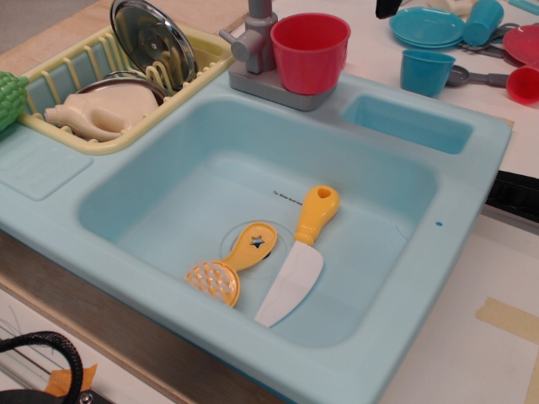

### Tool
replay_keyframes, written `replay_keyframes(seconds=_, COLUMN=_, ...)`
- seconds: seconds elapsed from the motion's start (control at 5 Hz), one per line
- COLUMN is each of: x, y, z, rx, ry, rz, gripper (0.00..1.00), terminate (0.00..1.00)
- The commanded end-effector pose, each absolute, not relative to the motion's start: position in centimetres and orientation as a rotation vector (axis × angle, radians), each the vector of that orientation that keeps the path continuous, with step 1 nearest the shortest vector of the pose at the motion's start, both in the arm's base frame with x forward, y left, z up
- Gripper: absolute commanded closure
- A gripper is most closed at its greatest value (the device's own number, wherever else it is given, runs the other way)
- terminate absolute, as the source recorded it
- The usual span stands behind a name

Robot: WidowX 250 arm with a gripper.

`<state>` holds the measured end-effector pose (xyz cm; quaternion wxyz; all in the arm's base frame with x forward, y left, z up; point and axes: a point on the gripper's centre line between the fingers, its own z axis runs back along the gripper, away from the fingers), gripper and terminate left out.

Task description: Put cup from anywhere into sink

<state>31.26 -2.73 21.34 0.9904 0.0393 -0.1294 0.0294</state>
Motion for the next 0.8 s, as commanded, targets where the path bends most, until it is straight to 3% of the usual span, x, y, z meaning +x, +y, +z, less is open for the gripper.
replay_keyframes(seconds=0.0, x=31.3, y=-2.7, z=21.3, rx=0.079, ry=-0.26, rz=0.059, gripper=0.0, terminate=0.0)
replay_keyframes(seconds=0.6, x=33.7, y=-1.7, z=18.7, rx=-0.009, ry=-0.234, rz=0.049, gripper=0.0, terminate=0.0)
